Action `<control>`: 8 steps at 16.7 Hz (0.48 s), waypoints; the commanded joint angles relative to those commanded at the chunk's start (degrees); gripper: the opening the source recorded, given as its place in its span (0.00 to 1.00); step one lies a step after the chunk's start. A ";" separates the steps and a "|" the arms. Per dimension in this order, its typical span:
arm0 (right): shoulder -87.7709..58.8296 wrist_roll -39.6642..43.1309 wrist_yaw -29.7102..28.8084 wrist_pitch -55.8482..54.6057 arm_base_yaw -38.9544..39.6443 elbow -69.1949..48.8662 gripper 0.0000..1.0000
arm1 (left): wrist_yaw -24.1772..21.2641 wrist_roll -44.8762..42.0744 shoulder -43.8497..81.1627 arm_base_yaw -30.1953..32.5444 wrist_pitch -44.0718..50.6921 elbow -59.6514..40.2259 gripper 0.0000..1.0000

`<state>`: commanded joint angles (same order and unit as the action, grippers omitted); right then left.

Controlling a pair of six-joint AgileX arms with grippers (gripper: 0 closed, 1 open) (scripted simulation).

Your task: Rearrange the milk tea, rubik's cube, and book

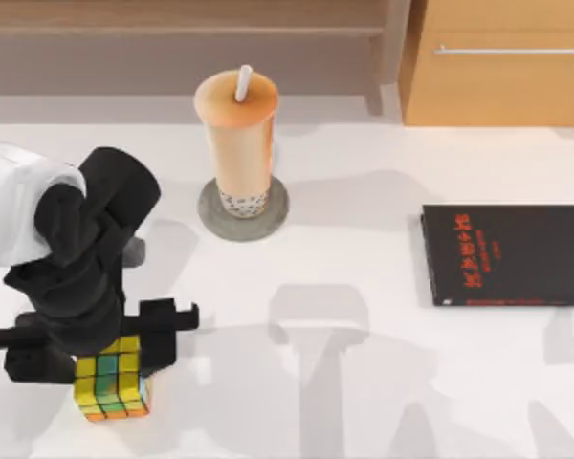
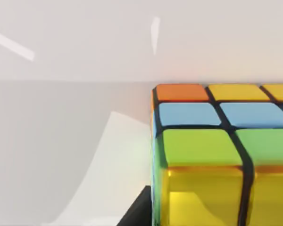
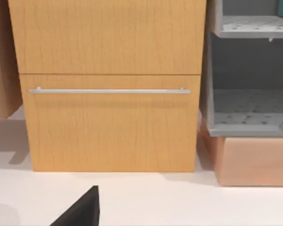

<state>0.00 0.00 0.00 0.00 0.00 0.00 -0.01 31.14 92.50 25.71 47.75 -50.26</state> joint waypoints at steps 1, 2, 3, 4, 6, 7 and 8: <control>0.00 0.00 0.00 0.00 0.00 0.00 1.00 | 0.00 0.00 0.00 0.00 0.00 0.00 0.40; 0.00 0.00 0.00 0.00 0.00 0.00 1.00 | 0.00 0.00 0.00 0.00 0.00 0.00 0.32; 0.00 0.00 0.00 0.00 0.00 0.00 1.00 | 0.00 0.00 0.00 0.00 0.00 0.00 0.25; 0.00 0.00 0.00 0.00 0.00 0.00 1.00 | 0.00 0.00 0.00 0.00 0.00 0.00 0.17; 0.00 0.00 0.00 0.00 0.00 0.00 1.00 | 0.00 0.00 0.00 0.00 0.00 0.00 0.02; 0.00 0.00 0.00 0.00 0.00 0.00 1.00 | 0.00 0.00 0.00 0.00 0.00 0.00 0.00; 0.00 0.00 0.00 0.00 0.00 0.00 1.00 | 0.00 0.00 0.00 0.00 0.00 0.00 0.00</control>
<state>0.00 0.00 0.00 0.00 0.00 0.00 -0.01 31.14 92.50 25.71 47.75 -50.26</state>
